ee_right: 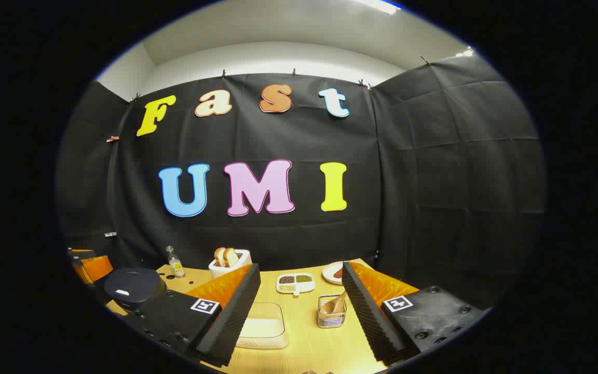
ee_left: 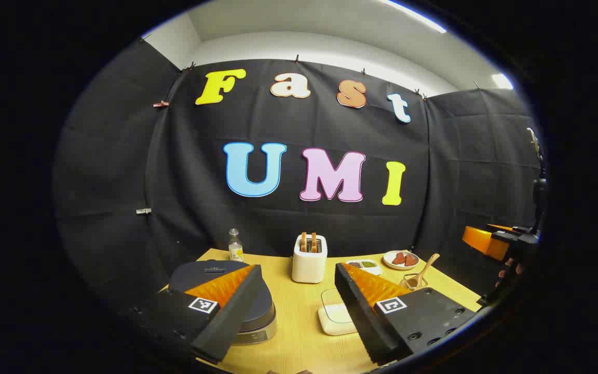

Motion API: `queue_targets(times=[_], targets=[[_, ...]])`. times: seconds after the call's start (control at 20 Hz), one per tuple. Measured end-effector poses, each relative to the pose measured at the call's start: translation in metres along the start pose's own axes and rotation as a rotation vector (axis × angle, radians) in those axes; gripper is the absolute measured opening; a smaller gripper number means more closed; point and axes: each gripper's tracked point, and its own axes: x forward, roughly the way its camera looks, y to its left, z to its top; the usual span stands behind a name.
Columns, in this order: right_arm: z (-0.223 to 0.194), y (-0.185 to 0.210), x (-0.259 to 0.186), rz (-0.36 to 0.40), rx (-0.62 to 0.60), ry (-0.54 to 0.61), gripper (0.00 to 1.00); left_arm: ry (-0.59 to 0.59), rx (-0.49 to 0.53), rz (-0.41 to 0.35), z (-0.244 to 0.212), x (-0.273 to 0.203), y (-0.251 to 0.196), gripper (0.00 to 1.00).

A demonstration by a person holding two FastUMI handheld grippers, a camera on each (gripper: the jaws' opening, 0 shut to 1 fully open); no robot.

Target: Close the left gripper, press the button to open the rice cooker; take a wooden spoon from the chopstick holder with the right hand, scoop a spoonful of rice and pour it into the rice cooker, then put the wooden spoon back into the chopstick holder.

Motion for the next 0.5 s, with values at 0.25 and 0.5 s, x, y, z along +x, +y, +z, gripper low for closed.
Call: queue_targets(times=[0.25,0.5], targets=[[0.005,-0.006,-0.005,-0.016,0.009,-0.006,0.98,-0.001,0.004,-0.011,-0.001,-0.006,-0.001,0.95],[0.002,-0.007,-0.011,-0.018,-0.002,0.002,0.98,0.022,-0.012,0.003,-0.013,-0.011,0.005,0.95]])
